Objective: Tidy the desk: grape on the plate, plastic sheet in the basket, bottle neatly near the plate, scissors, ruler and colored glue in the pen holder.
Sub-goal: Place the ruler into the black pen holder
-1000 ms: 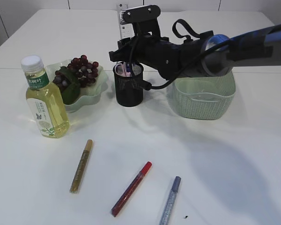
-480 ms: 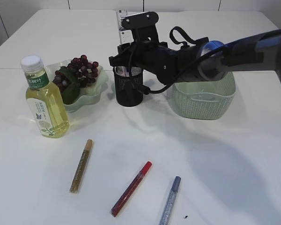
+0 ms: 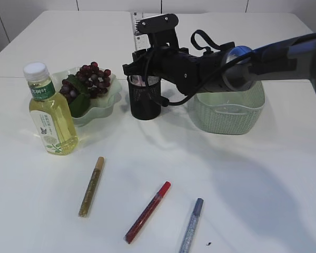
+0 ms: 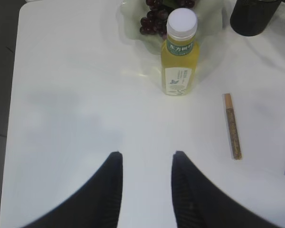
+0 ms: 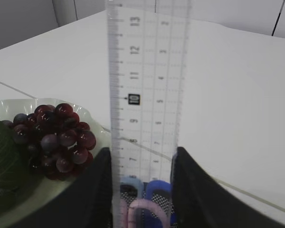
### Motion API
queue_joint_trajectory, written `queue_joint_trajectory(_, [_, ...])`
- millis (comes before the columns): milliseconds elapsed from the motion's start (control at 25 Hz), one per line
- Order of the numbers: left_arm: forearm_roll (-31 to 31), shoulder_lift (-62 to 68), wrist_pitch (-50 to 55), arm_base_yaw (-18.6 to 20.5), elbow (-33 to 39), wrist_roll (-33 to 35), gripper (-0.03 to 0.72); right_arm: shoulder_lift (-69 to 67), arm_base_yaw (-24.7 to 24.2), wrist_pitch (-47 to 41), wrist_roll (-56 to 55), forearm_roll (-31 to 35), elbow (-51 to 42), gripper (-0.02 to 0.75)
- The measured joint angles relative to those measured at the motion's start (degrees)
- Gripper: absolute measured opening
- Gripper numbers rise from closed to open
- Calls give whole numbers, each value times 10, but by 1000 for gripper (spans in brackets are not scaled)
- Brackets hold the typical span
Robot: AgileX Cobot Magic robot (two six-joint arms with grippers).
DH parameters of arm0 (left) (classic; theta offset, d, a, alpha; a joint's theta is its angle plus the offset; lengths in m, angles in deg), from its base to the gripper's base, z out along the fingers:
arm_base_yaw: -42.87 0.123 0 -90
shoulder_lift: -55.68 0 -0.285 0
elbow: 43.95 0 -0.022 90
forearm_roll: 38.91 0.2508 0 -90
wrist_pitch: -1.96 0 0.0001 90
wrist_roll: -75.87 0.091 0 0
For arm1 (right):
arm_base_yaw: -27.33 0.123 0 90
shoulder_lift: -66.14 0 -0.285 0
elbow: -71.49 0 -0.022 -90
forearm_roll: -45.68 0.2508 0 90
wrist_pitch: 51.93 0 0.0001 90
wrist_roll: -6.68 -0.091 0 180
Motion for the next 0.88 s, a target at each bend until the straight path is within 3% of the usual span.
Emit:
queue_joint_trajectory(240, [0,0,0,0,0,0,253,0,0,-30,0,2,2,317])
queue_joint_trajectory(520, [0,0,0,0,0,0,253,0,0,-48,0,6,3,434])
queue_joint_trajectory(880, [0,0,0,0,0,0,253,53,0,-106,1,21,3,449])
